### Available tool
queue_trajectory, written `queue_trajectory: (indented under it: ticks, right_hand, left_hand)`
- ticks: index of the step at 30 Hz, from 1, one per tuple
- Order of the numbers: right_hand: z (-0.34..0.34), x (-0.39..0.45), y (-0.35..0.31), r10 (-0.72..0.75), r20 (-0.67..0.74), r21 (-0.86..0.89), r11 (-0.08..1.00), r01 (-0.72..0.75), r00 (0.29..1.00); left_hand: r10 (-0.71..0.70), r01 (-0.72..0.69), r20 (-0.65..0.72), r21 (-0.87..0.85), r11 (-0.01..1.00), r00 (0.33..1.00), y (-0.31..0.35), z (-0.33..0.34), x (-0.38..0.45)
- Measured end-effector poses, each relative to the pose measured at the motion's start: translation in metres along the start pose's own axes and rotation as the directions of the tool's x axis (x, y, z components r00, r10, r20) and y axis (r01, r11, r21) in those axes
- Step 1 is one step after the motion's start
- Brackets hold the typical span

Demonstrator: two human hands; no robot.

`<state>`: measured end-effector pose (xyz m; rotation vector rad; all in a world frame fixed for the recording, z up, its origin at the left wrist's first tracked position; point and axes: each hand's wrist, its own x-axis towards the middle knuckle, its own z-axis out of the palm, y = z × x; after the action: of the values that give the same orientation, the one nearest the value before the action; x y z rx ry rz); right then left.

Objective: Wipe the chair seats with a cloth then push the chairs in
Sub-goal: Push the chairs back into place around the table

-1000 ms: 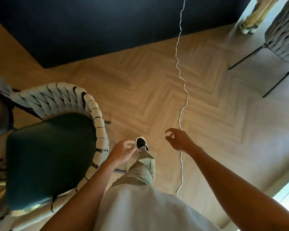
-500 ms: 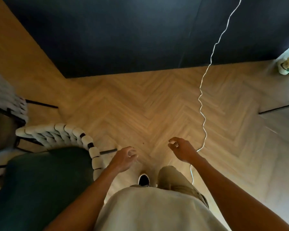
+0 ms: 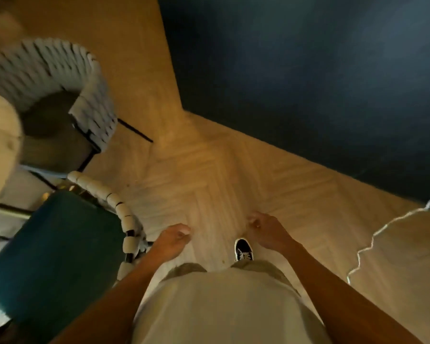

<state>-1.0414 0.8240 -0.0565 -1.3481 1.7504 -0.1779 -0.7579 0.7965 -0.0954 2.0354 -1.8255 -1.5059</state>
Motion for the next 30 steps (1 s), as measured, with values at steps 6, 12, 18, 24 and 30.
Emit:
queue_trajectory:
  ticks: [6, 12, 18, 24, 30]
  right_hand:
    - [-0.057, 0.094, -0.037, -0.172, 0.171, -0.139, 0.971, 0.197, 0.97]
    - [-0.06, 0.187, -0.109, -0.286, 0.331, -0.191, 0.913, 0.361, 0.899]
    - [-0.036, 0.281, -0.203, -0.302, 0.453, -0.234, 0.868, 0.438, 0.839]
    - [-0.003, 0.355, -0.308, -0.297, 0.561, -0.318, 0.784, 0.533, 0.773]
    - [0.033, 0.411, -0.413, -0.273, 0.656, -0.363, 0.703, 0.611, 0.703]
  left_hand:
    - [-0.141, 0.088, -0.225, -0.23, 0.969, 0.964, 0.032, -0.017, 0.02]
    - [-0.32, 0.163, -0.339, -0.418, 0.894, 0.885, 0.034, -0.065, 0.051]
    - [-0.48, 0.155, -0.462, -0.581, 0.799, 0.746, -0.004, -0.133, 0.095]
    - [-0.668, 0.158, -0.552, -0.7, 0.697, 0.499, -0.041, -0.203, 0.125]
    - [-0.784, 0.22, -0.542, -0.76, 0.611, 0.304, -0.079, -0.245, 0.15]
